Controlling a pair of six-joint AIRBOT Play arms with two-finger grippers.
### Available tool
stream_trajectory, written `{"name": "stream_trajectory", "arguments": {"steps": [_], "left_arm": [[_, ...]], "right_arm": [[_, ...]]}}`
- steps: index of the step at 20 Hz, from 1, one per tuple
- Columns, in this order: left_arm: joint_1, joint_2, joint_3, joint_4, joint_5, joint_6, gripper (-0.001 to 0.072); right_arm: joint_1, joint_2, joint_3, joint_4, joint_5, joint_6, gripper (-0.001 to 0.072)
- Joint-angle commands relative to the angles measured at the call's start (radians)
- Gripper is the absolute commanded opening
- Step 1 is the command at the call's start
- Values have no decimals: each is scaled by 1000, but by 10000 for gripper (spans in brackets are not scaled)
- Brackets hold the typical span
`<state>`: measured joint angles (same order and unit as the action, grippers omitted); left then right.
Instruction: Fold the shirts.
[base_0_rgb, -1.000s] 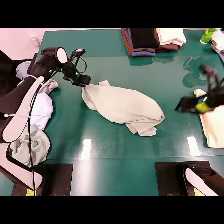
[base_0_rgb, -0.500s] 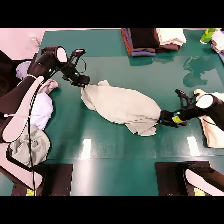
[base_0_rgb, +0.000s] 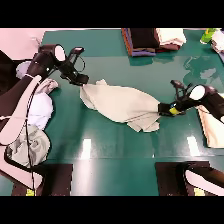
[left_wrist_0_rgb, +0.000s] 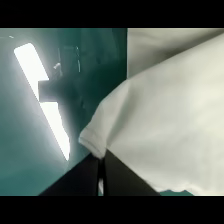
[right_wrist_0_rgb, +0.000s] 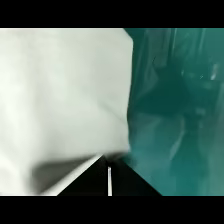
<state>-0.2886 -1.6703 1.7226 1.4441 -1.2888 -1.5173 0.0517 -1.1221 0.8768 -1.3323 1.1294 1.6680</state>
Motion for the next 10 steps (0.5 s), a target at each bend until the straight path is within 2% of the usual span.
{"name": "stream_trajectory", "arguments": {"steps": [1,10], "left_arm": [[1,129,35,71,42,0,25],[1,696,230,74,113,8,25]], "right_arm": [[-27,109,143,-112,51,7,16],[-69,388,684,-109,172,-13,17]]}}
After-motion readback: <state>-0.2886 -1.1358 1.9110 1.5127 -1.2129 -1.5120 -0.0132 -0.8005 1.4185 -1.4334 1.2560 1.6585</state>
